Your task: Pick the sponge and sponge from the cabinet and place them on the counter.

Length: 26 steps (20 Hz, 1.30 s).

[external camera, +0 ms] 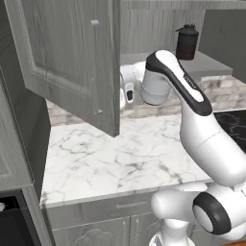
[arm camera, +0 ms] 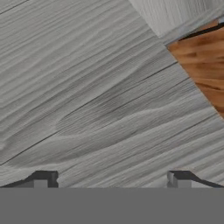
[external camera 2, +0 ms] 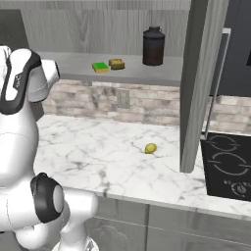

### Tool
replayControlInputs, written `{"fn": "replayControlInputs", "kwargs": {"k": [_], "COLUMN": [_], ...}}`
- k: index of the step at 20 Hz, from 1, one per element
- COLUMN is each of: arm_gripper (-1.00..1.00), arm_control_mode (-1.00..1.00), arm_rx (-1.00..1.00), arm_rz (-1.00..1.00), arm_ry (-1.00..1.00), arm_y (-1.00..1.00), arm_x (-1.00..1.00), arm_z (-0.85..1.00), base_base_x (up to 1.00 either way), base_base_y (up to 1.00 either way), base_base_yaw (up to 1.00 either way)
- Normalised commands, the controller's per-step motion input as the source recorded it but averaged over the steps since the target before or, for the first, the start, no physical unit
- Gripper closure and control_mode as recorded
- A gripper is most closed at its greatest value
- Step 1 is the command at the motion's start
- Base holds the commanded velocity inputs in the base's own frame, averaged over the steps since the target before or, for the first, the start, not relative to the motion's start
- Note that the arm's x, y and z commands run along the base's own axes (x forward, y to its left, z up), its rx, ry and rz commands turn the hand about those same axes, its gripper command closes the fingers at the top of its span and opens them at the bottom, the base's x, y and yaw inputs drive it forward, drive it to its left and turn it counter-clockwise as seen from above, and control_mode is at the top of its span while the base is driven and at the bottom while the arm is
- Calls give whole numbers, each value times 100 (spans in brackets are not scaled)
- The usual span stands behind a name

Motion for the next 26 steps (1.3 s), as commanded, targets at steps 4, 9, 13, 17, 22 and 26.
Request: {"fn": "replayControlInputs", "kwargs": {"k": [4, 9, 13, 17, 22, 26], "arm_gripper": [-100, -100, -100, -100, -100, -100], "arm_control_mode": [-100, -100, -100, -100, -100, -100], "arm_rx": [-4, -5, -10, -10, -2, -2], "arm_rz": [-2, -2, 0, -2, -4, -5], "arm_ry": [-6, -7, 0, 0, 0, 0], "arm_y": [26, 17, 28, 41, 55, 61], "arm_x": [-17, -3, 13, 18, 19, 18], "arm_z": [0, 0, -6, -14, -22, -22], "base_base_x": [0, 0, 0, 0, 0, 0], "base_base_y": [0, 0, 0, 0, 0, 0], "base_base_yaw": [0, 0, 0, 0, 0, 0]}}
